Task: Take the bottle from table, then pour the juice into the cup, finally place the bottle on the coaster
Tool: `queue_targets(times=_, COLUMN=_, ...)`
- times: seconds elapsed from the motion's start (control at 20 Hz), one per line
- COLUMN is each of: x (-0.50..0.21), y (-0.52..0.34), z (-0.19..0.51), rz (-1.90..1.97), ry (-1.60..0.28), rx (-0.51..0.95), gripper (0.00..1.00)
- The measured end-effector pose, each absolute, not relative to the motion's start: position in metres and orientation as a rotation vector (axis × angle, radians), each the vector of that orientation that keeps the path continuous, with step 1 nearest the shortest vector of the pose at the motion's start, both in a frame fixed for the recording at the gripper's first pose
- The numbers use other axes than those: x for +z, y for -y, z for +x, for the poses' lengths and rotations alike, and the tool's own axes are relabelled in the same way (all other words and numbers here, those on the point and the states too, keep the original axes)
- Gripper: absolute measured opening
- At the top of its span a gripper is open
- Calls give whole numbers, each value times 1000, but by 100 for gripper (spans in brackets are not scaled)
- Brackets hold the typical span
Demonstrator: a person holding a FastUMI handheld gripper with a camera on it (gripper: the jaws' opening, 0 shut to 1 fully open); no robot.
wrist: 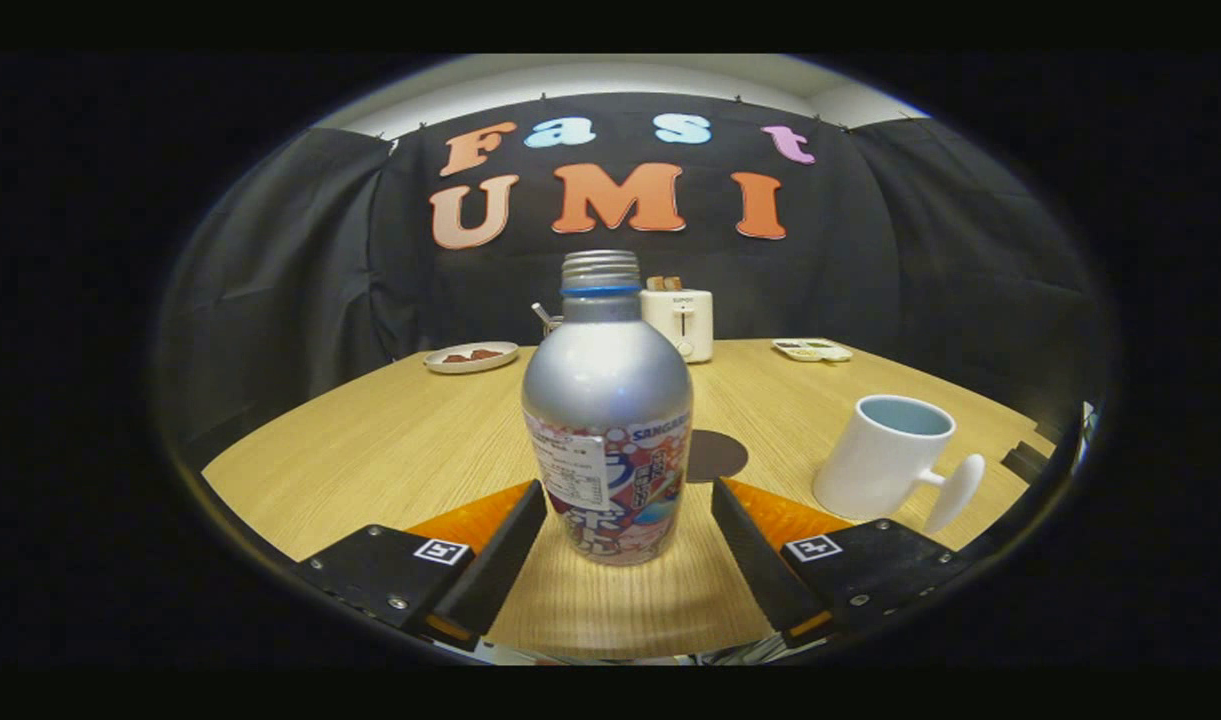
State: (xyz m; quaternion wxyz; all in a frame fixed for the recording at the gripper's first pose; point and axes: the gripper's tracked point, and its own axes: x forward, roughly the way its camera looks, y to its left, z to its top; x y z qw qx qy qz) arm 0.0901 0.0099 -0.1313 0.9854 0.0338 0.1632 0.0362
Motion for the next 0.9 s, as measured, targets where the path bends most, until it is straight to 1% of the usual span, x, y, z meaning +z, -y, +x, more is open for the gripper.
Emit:
queue_targets(times=0.15, x=-135, y=-14, z=100, rz=39, ry=-335, rx=74, gripper=99)
queue_targets(times=0.25, x=-137, y=-18, z=103, rz=20, ry=-324, rx=87, gripper=92)
queue_targets(times=0.3, x=-135, y=-17, z=104, rz=33, ry=-320, rx=86, gripper=79)
queue_targets(times=0.4, x=-136, y=-19, z=101, rz=80, ry=-329, rx=104, gripper=74)
queue_targets(times=0.65, x=-116, y=-10, z=97, rz=149, ry=-300, rx=73, gripper=72)
queue_targets(times=0.9, x=-101, y=-15, z=94, rz=353, ry=-293, rx=103, gripper=73)
